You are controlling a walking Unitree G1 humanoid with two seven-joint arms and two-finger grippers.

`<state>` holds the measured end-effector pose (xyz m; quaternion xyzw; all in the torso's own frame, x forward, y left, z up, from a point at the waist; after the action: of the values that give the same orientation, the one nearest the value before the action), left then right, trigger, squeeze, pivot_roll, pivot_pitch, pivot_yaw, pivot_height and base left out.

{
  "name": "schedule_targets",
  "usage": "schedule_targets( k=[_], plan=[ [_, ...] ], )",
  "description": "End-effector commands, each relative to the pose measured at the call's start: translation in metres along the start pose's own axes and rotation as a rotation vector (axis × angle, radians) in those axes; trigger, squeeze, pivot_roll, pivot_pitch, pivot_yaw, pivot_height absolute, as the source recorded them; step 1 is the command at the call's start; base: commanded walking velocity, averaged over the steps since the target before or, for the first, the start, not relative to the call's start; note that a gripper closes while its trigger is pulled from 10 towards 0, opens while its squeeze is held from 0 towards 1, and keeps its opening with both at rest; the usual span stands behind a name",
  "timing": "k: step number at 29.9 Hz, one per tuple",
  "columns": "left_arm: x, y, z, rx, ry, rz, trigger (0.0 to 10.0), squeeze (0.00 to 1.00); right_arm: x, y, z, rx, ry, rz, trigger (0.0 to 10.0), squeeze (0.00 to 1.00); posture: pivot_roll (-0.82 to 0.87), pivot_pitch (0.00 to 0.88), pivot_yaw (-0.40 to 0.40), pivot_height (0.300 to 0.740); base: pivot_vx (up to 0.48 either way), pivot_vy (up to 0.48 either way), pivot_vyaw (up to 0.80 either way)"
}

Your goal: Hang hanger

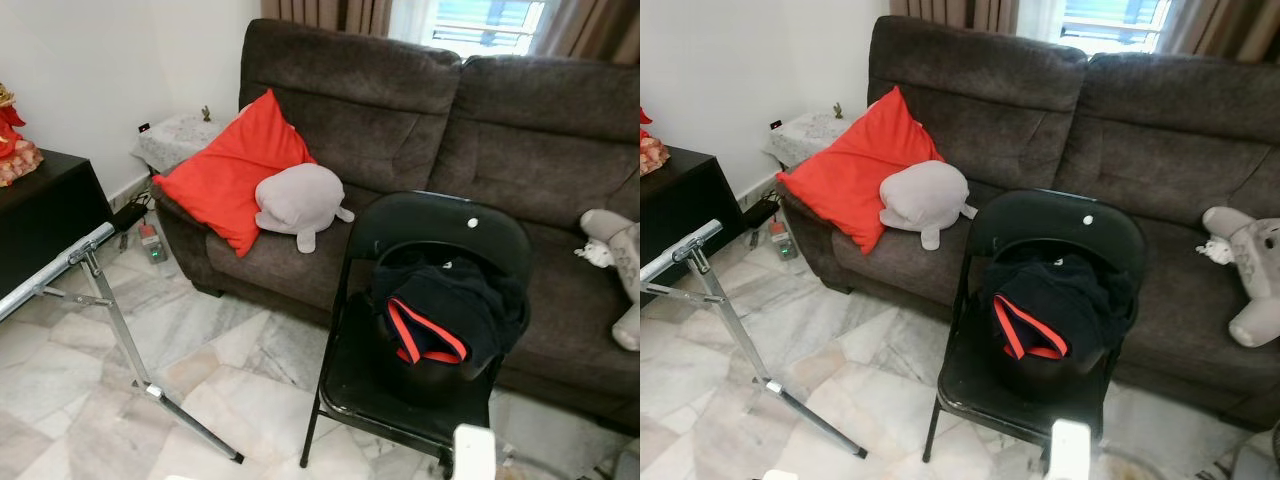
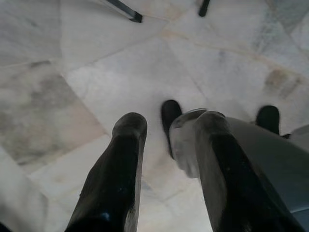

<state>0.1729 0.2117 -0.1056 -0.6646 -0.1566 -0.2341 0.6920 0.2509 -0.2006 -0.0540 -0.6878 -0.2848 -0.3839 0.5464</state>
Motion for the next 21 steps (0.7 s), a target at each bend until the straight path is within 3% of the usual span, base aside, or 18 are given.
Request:
schedule_targets(
  k=[1, 6, 12, 13, 14, 15, 21],
  plan=[
    [-0.005, -0.001, -0.002, 0.003, -0.023, 0.010, 10.0, 0.00, -0.001, -0.003, -0.001, -0.022, -0.005, -0.029, 10.0, 0.00, 0.06, 0.000, -0.077, 0.740, 0.000, 0.000, 0.00],
    [-0.008, 0.000, -0.008, -0.006, -0.036, 0.014, 10.0, 0.00, 0.009, -0.006, -0.015, -0.086, -0.058, -0.131, 10.0, 0.00, 0.05, 0.000, -0.102, 0.740, 0.000, 0.000, 0.00],
    [-0.010, -0.001, -0.011, -0.013, -0.039, 0.017, 10.0, 0.00, 0.026, -0.017, -0.031, -0.156, -0.040, -0.277, 10.0, 0.00, 0.04, 0.000, -0.112, 0.740, 0.000, 0.000, 0.00],
    [-0.011, -0.001, -0.011, -0.015, -0.036, 0.017, 10.0, 0.00, 0.031, -0.018, -0.032, -0.157, -0.021, -0.305, 10.0, 0.52, 0.04, 0.000, -0.112, 0.740, 0.000, 0.000, 0.00],
    [-0.011, -0.001, -0.011, -0.015, -0.036, 0.017, 10.0, 0.00, 0.031, -0.018, -0.032, -0.157, -0.021, -0.305, 10.0, 0.52, 0.04, 0.000, -0.112, 0.740, 0.000, 0.000, 0.00],
    [-0.011, -0.001, -0.011, -0.015, -0.036, 0.017, 10.0, 0.00, 0.032, -0.019, -0.032, -0.159, -0.018, -0.315, 10.0, 1.00, 0.04, 0.000, -0.113, 0.740, 0.000, 0.000, 0.00],
    [-0.012, -0.001, -0.011, -0.016, -0.026, 0.019, 10.0, 0.00, 0.046, -0.023, -0.030, -0.156, -0.018, -0.376, 10.0, 1.00, 0.04, 0.000, -0.112, 0.740, 0.000, 0.000, 0.00]
  ],
)
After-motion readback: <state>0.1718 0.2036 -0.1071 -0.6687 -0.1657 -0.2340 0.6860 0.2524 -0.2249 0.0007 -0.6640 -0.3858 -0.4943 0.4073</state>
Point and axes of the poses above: a point about 5 cm out from each wrist's last joint towards the gripper, its own y axis pointing out of the wrist towards the gripper, its own x axis along the axis of the wrist's last joint, z = x × y, the point moved 2 cm from there along y, pointing out of the wrist towards the gripper, and after that the axes turned 1 degree about -y, right-handed, at the moved point
